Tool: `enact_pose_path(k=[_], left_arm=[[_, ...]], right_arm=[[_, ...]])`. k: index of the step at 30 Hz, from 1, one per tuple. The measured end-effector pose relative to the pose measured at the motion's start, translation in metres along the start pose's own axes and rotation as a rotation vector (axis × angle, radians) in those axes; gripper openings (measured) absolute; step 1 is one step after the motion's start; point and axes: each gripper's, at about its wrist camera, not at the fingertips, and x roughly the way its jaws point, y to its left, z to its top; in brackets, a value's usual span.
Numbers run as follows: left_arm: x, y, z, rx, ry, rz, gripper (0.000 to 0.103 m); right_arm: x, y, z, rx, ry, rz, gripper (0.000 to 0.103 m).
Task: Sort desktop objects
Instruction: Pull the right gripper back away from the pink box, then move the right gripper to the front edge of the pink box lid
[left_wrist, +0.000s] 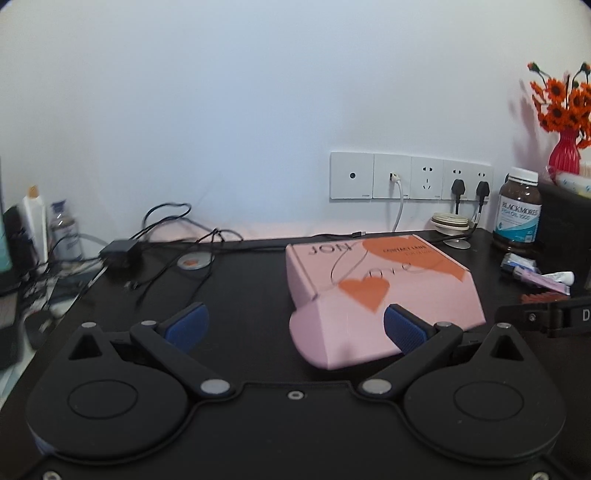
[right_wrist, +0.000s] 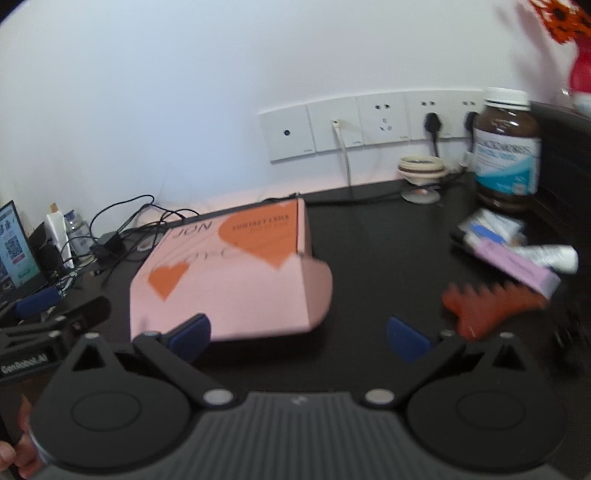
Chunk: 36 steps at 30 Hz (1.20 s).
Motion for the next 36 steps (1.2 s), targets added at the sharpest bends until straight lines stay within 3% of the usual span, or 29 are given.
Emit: enact_pose_path(k=[15,27,36], left_arm=[[-0.091,0.003,-0.062,-0.028,-0.037,0.03,0.103],[-0.178,0.003,-0.115,-0.012,-0.12,0.071,0.103],[-0.18,0.0,-0.108,-0.002,-0.139,0.062,0.103]], right_arm=[[-0.081,0.028,-0.086,-0.055,-0.083,-0.069,0.102],[-0.151,0.03,-0.152,-0.06,-0.16,-0.079,0.102],[-0.164,0.033,-0.169,-0.154,-0.19,-0.124,0.102]])
